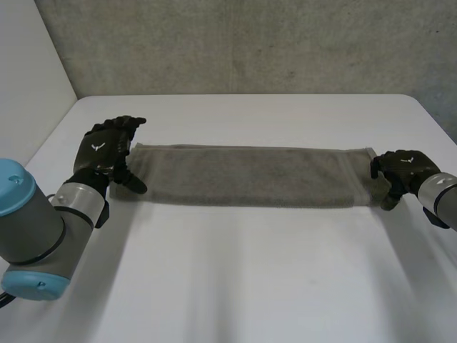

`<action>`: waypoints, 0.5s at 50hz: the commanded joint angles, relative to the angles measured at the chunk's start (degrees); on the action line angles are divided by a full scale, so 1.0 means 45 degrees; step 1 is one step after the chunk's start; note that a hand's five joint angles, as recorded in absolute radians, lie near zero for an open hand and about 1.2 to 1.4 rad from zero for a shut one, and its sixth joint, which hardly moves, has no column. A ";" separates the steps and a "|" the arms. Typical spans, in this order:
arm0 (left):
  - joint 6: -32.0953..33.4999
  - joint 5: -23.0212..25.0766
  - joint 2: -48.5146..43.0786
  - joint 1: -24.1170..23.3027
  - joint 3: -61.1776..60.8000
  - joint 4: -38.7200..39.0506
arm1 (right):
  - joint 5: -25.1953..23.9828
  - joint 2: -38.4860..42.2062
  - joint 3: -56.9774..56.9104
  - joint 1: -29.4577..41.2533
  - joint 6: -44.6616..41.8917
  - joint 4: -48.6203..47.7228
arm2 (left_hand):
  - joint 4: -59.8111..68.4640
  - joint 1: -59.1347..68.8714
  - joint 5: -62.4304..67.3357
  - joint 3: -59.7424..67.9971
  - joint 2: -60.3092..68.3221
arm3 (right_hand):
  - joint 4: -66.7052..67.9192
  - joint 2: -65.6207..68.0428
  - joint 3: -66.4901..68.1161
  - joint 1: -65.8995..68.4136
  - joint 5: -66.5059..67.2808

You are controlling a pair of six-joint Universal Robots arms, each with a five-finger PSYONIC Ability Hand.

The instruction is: Fold the towel.

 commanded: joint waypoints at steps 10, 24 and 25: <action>0.0045 0.0021 0.0029 -0.0072 -0.0196 0.0147 | 0.0062 0.0820 -0.0260 -0.0094 -0.0019 -0.0905 | 0.0257 0.0206 -0.0152 0.0262 0.0254 | 0.2400 0.2497 0.2378 0.2289 0.2242; 0.0064 0.0021 0.0010 -0.0033 -0.0235 0.0186 | 0.0394 0.1192 -0.0886 -0.0348 -0.0019 -0.0886 | 0.0257 0.0206 -0.0152 0.0262 0.0254 | 1.0954 1.1050 1.0931 1.0843 1.0796; 0.0064 0.0021 0.0010 -0.0033 -0.0235 0.0186 | 0.0549 0.1153 -0.0924 -0.0483 -0.0019 -0.0905 | 0.0257 0.0206 -0.0152 0.0262 0.0254 | 1.0954 1.1050 1.0931 1.0843 1.0796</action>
